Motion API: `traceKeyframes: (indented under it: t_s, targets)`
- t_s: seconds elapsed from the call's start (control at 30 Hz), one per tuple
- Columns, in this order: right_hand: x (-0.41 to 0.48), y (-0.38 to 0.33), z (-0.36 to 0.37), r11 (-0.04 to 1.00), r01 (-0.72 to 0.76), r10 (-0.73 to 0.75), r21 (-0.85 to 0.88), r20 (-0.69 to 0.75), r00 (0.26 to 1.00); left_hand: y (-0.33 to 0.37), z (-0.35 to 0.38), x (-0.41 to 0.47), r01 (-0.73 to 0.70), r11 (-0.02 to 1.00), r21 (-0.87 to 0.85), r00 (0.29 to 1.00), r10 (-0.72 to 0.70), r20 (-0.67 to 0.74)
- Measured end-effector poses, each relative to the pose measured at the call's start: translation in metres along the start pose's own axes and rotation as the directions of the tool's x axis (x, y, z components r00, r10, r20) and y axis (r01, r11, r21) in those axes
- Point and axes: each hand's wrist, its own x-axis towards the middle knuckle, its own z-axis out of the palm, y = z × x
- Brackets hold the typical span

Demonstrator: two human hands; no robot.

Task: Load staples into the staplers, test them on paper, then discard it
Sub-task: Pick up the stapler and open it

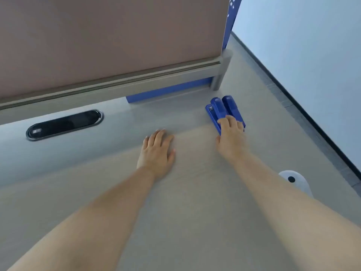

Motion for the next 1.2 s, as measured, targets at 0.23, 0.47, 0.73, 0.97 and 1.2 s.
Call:
traceKeyframes:
  t_s: [0.23,0.47,0.73,0.97,1.2]
  targets:
    - [0.034,-0.005,0.013,0.988,-0.143,0.145,0.064,-0.025,0.989,-0.006,0.007,0.002,-0.021,1.0,0.012,0.999,0.022,-0.042]
    - [0.036,-0.007,0.023,0.982,-0.18,0.182,0.05,-0.032,0.983,-0.006,0.006,0.004,-0.015,1.0,0.013,1.0,0.015,-0.026]
    - [-0.009,-0.027,0.021,0.986,-0.005,-0.002,0.165,0.042,0.999,-0.01,-0.002,0.0,0.005,0.971,-0.241,0.998,-0.021,-0.065]
    - [-0.052,-0.057,0.017,0.948,0.181,-0.211,0.26,0.091,0.973,-0.032,-0.026,-0.045,0.055,0.804,-0.592,0.996,-0.085,-0.022]
    - [-0.121,-0.098,0.037,0.827,0.45,-0.519,0.338,0.149,0.842,-0.07,-0.03,-0.138,0.008,0.825,-0.564,0.993,-0.073,-0.094]
